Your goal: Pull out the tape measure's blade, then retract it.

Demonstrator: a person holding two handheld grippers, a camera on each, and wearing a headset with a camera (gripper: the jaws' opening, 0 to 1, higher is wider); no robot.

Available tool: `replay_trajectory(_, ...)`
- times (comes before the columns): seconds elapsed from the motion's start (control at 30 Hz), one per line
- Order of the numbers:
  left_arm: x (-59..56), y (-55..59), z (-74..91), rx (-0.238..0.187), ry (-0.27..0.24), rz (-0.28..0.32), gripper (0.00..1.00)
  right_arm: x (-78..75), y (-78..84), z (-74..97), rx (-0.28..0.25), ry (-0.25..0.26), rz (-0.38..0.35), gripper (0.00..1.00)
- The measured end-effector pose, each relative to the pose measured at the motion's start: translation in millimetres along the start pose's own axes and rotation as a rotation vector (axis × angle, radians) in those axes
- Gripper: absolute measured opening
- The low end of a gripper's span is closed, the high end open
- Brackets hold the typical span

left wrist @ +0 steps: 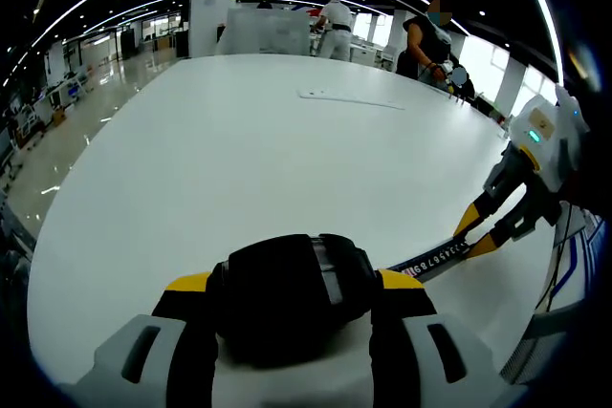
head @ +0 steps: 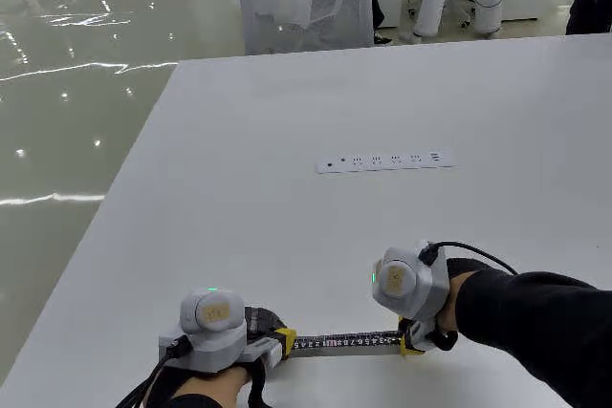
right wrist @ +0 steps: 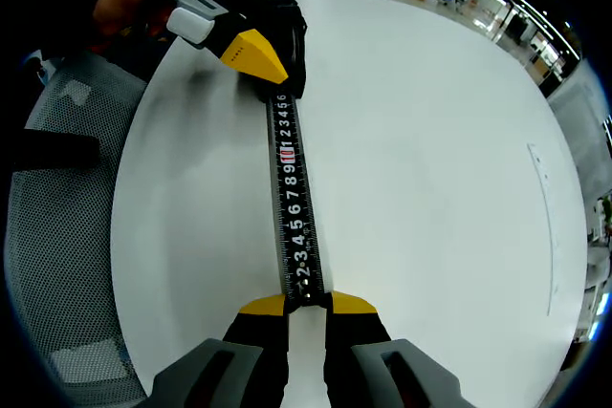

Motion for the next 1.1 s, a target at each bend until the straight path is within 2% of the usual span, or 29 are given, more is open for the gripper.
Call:
replay_trajectory(0.2,-0.3,0.2,-0.4,-0.001,-0.004,-0.002,0.60,0.0,-2.2,-0.7,-0.002,0.001,-0.001,0.08)
replay_trajectory(0.37,1.0,0.1,-0.4,0.012,0.019,0.032,0.60,-0.4,-3.6,-1.9,-0.009,0.001,-0.010,0.08)
replay_trajectory(0.5,1.7,1.3,0.7,0.001,0.034,0.048,0.60,0.0,-4.5,-2.6,-0.018,0.010,-0.013,0.08)
replay_trajectory(0.63,0.8,1.3,0.8,0.004,0.044,0.047,0.59,-1.0,-4.7,-3.3,-0.046,0.001,-0.030,0.08)
replay_trajectory(1.1,0.5,1.8,0.3,0.007,0.052,0.049,0.60,-0.5,-10.3,-4.3,-0.050,-0.016,-0.011,0.08)
Point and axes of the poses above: the centre of the closed fingertips' face, and the gripper's own axes: z roughly backward along the fingers, x roughly to its left, y roughly out of its underside, the point moved 1 cm from there along z, roughly backward along the fingers, and after that the axes turned 1 degree about -z, right-handed, at the moved point
